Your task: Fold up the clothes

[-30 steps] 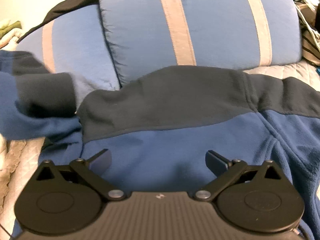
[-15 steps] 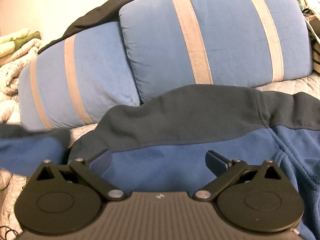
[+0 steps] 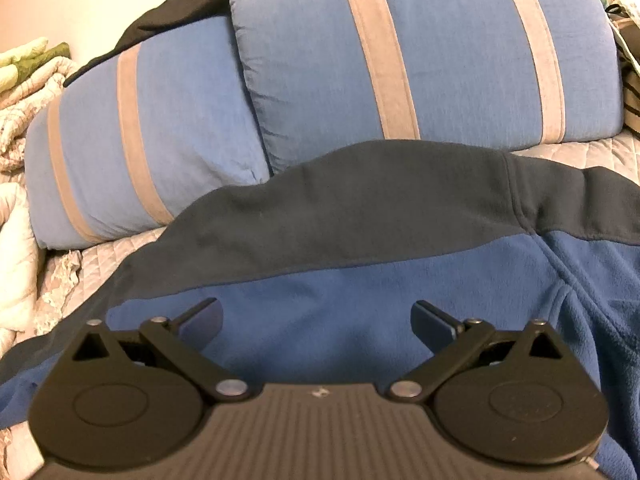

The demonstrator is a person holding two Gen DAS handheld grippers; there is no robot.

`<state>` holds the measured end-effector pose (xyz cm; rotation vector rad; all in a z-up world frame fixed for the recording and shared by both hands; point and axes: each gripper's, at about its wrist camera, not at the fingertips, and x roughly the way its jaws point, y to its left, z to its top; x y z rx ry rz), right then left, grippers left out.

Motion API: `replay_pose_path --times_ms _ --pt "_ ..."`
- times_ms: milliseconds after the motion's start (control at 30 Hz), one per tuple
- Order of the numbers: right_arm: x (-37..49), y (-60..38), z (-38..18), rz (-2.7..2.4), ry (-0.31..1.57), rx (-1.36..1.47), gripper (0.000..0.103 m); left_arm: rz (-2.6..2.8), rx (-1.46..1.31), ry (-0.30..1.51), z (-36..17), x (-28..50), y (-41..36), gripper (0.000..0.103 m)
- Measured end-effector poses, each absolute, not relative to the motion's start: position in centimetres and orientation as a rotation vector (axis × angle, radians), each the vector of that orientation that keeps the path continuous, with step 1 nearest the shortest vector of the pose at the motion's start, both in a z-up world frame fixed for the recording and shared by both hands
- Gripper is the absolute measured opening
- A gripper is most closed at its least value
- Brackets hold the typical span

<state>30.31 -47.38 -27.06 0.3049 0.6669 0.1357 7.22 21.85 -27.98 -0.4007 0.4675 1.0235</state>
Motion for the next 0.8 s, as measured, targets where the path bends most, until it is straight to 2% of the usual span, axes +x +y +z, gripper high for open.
replay_pose_path --times_ms 33,267,533,667,800 --pt "30.4 -47.4 -27.1 0.134 0.67 0.304 0.103 1.043 -0.413 0.459 -27.8 6.9 21.8 0.046" --pt "30.5 -47.4 -27.1 0.137 0.676 0.31 0.103 1.01 -0.483 0.372 -26.9 5.8 21.2 0.058" --pt "30.6 -47.4 -27.2 0.139 0.689 0.305 0.103 0.711 -0.424 0.363 -24.6 7.6 15.2 0.059" --pt "30.6 -47.3 -27.2 0.136 0.697 0.305 0.103 0.401 -0.342 0.477 -24.4 10.6 11.0 0.059" --pt "30.6 -47.4 -27.4 0.128 0.709 0.301 0.103 0.155 -0.273 0.515 -24.2 13.2 7.0 0.059"
